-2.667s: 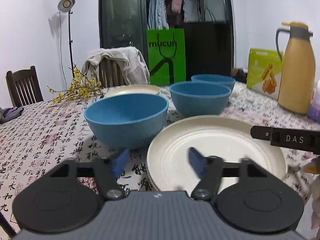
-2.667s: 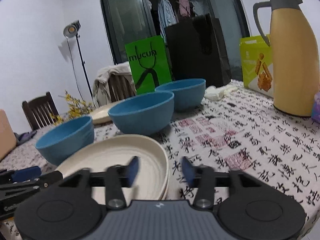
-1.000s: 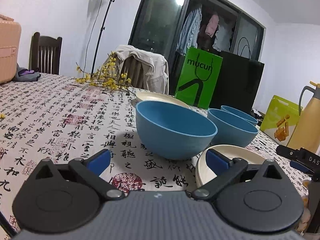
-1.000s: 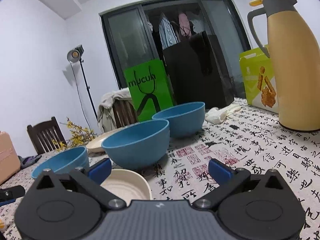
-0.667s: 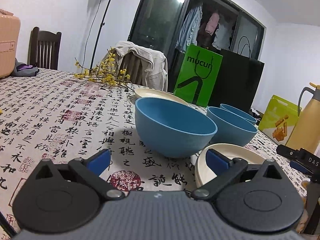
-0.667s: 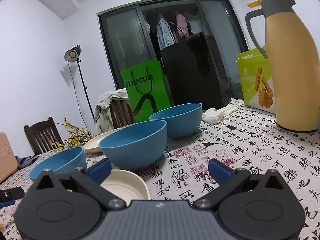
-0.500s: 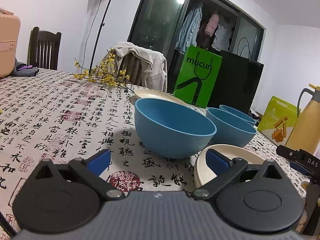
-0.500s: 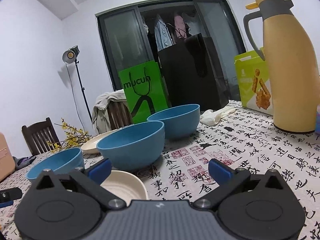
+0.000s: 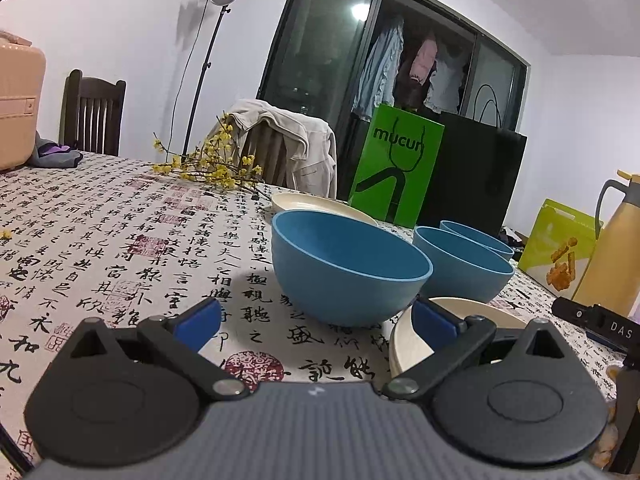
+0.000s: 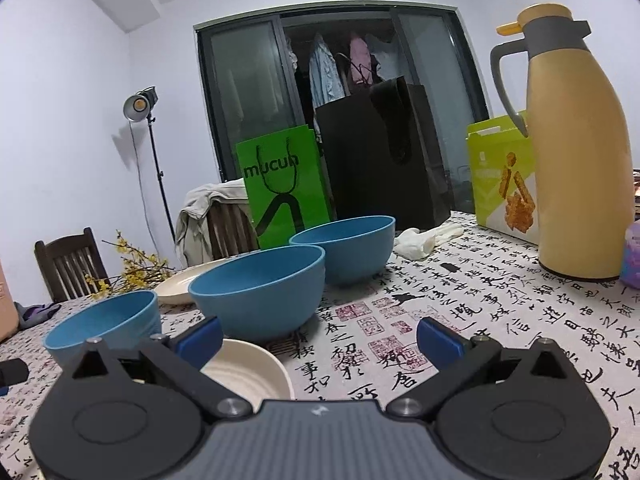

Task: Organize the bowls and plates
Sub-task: 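Pull both grippers back from the placed plate past the blue bowls, then move both grippers toward the cream plate beside the yellow flowers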

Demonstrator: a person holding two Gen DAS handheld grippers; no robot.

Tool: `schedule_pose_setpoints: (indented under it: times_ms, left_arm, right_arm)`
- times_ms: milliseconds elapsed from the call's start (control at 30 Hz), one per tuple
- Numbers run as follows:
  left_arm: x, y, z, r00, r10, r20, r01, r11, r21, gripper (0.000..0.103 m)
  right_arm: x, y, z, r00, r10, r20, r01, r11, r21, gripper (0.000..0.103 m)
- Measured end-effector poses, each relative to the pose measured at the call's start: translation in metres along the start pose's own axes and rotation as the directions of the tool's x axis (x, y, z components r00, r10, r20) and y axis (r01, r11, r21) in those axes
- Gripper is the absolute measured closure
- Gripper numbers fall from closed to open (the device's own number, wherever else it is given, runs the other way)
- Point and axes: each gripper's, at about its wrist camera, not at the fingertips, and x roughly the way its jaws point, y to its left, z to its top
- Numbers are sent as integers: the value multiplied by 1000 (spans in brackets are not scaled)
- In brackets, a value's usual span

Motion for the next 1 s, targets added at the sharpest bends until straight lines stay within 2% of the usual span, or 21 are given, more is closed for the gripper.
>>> schedule_pose_setpoints:
  times_ms: [300, 400, 500, 667, 833, 1000]
  left_arm:
    - [-1, 2, 3, 1000, 7, -4, -7, 1000, -13, 0]
    - [-7, 2, 6, 999, -25, -25, 25, 1000, -15, 0]
    - [-15, 0, 10, 994, -86, -62, 84, 996, -25, 0]
    - [-31, -10, 25, 990, -127, -58, 127, 992, -13, 0]
    - [-32, -20, 51, 988, -135, -76, 137, 990, 21, 0]
    - [-18, -25, 76, 983, -145, -115, 150, 988, 33, 0]
  right_arm:
    - [-5, 1, -2, 999, -15, 32, 15, 1000, -13, 0]
    - [-7, 9, -2, 998, -56, 37, 58, 997, -55, 0]
    - [-8, 17, -3, 997, -64, 49, 70, 990, -120, 0]
    - [-10, 24, -3, 994, -90, 60, 98, 983, -155, 0]
    - [-10, 35, 8, 1000, -5, -18, 1, 978, -208, 0]
    - [-7, 53, 30, 995, 45, -93, -63, 978, -197, 0]
